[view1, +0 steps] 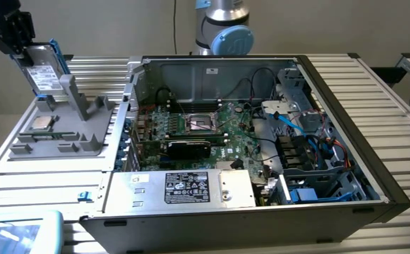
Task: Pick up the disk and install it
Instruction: 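Pick up the disk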
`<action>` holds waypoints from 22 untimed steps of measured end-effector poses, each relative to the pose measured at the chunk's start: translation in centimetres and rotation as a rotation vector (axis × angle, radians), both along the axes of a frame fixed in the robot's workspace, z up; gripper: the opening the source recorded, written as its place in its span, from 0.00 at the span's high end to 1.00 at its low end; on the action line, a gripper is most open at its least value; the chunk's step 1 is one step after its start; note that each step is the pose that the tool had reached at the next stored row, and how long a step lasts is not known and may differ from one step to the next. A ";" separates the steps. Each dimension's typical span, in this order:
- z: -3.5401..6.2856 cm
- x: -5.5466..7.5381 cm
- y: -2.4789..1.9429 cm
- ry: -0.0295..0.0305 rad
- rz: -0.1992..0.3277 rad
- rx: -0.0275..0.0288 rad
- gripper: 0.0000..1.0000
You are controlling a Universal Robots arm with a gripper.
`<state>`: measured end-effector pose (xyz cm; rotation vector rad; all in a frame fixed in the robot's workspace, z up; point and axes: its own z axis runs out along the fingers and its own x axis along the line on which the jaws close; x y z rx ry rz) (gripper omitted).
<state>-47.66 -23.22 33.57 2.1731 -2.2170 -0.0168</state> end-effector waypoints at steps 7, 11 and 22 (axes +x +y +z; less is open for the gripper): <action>2.78 0.0 0.00 0.0001 0.000 -0.0042 0.63; 4.39 0.0 0.00 0.0000 0.000 -0.0055 0.63; 9.21 1.1 -0.04 0.0000 0.000 -0.0058 0.63</action>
